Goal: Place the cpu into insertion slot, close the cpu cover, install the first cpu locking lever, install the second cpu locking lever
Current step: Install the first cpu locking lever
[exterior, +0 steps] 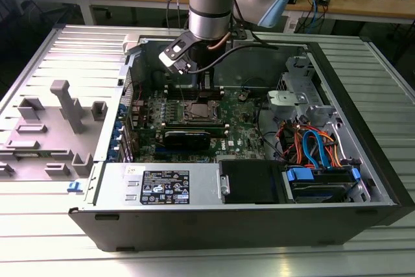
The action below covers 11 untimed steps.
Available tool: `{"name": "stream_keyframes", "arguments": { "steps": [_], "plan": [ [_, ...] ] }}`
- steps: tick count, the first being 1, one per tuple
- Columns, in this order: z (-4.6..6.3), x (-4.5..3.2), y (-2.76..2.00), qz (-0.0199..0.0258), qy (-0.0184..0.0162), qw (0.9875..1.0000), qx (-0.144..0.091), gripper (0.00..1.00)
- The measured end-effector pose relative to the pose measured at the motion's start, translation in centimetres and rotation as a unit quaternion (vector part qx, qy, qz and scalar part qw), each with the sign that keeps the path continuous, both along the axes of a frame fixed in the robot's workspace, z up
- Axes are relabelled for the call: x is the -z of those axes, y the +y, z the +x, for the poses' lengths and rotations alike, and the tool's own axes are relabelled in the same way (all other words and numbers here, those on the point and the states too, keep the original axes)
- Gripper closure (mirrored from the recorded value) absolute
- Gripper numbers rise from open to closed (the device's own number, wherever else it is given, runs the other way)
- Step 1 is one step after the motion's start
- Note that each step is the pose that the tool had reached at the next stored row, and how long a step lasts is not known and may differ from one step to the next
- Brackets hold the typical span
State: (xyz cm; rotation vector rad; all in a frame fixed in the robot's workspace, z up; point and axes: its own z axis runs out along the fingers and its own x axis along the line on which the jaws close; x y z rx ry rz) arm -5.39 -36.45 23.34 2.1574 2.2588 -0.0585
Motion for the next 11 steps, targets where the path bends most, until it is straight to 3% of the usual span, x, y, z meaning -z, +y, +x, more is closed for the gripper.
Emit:
{"name": "stream_keyframes", "arguments": {
  "steps": [6, 9, 11],
  "plan": [
    [0.0, -0.71, 0.0, 0.0, 0.0, 1.0, 0.0, 0.89],
    [0.0, -1.95, 0.0, 0.0, 0.0, 1.0, 0.0, 0.89],
    [0.0, -2.23, 0.0, -0.0003, 0.0, 1.0, 0.0, 0.89]
  ]
}}
